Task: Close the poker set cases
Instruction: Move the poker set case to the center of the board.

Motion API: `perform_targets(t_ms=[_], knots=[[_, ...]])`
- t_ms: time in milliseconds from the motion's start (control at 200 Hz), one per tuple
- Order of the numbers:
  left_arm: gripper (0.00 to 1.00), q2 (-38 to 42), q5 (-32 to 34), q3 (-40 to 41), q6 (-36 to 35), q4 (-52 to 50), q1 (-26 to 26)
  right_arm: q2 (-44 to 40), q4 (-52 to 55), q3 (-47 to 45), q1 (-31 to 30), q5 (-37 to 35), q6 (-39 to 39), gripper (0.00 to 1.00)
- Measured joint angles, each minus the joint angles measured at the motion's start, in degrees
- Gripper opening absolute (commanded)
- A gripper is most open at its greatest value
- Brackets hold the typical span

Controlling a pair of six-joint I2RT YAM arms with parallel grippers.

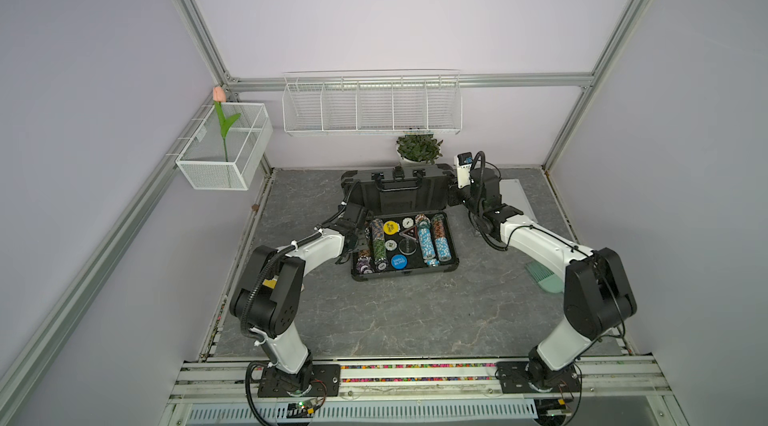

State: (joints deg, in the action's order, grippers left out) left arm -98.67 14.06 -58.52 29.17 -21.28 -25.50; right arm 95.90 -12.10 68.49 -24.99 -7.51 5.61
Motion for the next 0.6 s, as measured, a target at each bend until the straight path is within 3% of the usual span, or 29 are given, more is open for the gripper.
perform_targets(t_ms=[140,600], knots=[[0.18,0.1,0.7,0.0,-0.2,0.1,0.0,0.0,-2.0,-1.3,0.0,-0.2,0.2,0.13],[0.33,7.1,4.0,1.0,0.5,0.4,0.0,0.0,-4.1,-2.3,0.0,-0.4,0.6,0.13]])
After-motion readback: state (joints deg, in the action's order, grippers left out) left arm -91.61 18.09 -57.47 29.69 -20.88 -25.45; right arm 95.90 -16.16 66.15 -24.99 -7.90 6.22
